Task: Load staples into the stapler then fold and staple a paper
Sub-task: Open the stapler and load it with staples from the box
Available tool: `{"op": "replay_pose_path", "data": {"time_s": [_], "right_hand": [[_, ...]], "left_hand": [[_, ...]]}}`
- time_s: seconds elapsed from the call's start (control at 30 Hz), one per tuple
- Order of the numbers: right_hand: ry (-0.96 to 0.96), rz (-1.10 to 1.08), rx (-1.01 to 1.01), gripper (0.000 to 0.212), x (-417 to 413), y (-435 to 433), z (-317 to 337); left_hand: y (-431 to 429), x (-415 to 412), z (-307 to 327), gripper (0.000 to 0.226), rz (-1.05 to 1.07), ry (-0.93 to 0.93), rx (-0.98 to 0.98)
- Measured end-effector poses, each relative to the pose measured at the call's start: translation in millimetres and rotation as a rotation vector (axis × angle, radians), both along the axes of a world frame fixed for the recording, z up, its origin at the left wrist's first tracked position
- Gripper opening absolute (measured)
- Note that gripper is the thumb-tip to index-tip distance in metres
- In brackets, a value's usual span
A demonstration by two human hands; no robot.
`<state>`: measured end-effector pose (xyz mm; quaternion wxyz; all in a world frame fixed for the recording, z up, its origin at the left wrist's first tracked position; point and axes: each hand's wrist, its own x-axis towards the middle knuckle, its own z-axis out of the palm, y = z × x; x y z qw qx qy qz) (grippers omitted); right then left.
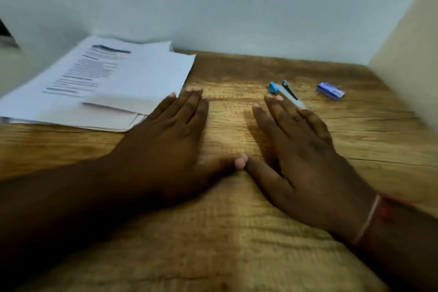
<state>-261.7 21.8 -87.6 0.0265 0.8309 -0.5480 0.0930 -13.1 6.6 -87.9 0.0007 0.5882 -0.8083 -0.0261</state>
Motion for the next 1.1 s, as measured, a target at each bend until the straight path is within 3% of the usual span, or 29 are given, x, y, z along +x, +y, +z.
{"op": "replay_pose_path", "data": {"time_s": [0.4, 0.73, 0.87, 1.1], "right_hand": [[0.003, 0.022, -0.221, 0.100, 0.9, -0.2, -3.1], [-0.112, 0.030, -0.256, 0.103, 0.6, -6.8, -6.2], [-0.187, -0.145, -0.257, 0.104, -2.3, -26.0, -3.7], [-0.182, -0.514, -0.104, 0.092, -5.2, -92.5, -0.4]], "left_hand": [[-1.3, 0.8, 5.2, 0.130, -0.095, 0.140, -0.372], [-6.0, 4.9, 1.1, 0.116, -0.125, 0.149, -0.457], [-10.0, 3.2, 0.4, 0.109, -0.156, 0.175, -0.442], [-39.0, -9.6, 0.5, 0.093, -0.150, 0.299, -0.213]]}}
